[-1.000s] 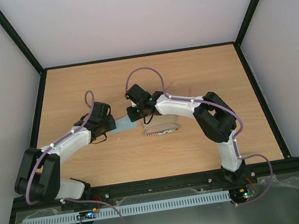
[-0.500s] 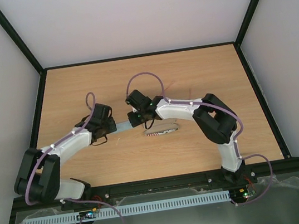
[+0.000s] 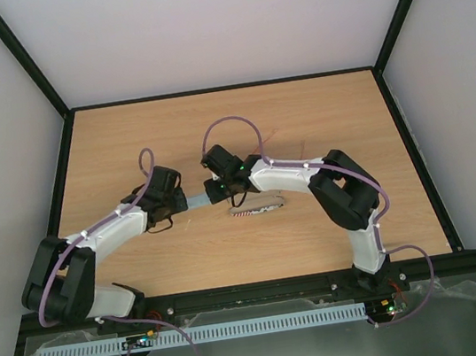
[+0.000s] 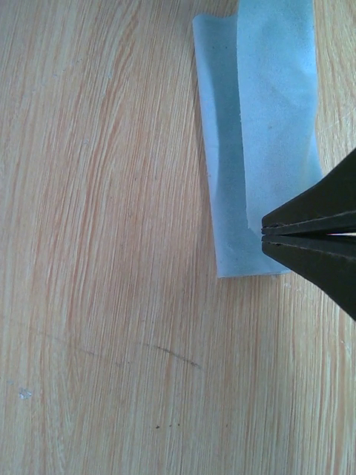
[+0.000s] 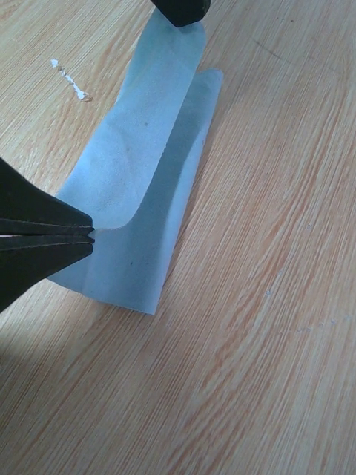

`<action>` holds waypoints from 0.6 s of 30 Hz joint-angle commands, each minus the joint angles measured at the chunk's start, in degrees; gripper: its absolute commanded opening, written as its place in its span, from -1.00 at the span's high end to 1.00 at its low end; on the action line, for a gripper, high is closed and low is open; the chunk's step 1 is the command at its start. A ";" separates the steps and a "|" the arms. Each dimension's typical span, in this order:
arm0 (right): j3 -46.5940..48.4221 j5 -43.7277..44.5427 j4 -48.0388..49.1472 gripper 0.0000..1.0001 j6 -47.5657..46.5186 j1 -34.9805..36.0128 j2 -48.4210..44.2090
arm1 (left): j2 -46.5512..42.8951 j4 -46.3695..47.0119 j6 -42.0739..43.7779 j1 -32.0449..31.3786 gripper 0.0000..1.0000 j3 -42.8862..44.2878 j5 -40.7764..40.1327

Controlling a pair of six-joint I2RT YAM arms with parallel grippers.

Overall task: Organize the sunglasses
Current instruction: Fold the glasses cleaning cloth at the center of the board.

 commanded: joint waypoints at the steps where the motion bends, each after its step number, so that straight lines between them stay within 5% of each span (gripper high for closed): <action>1: -0.61 1.24 1.59 0.97 0.44 0.35 -1.82 | -0.23 -0.72 -0.58 -0.25 0.95 -1.05 -1.39; 18: -1.36 0.87 2.19 0.97 0.65 0.35 -1.62 | 0.15 -0.82 -0.85 -0.26 0.95 -0.92 -1.58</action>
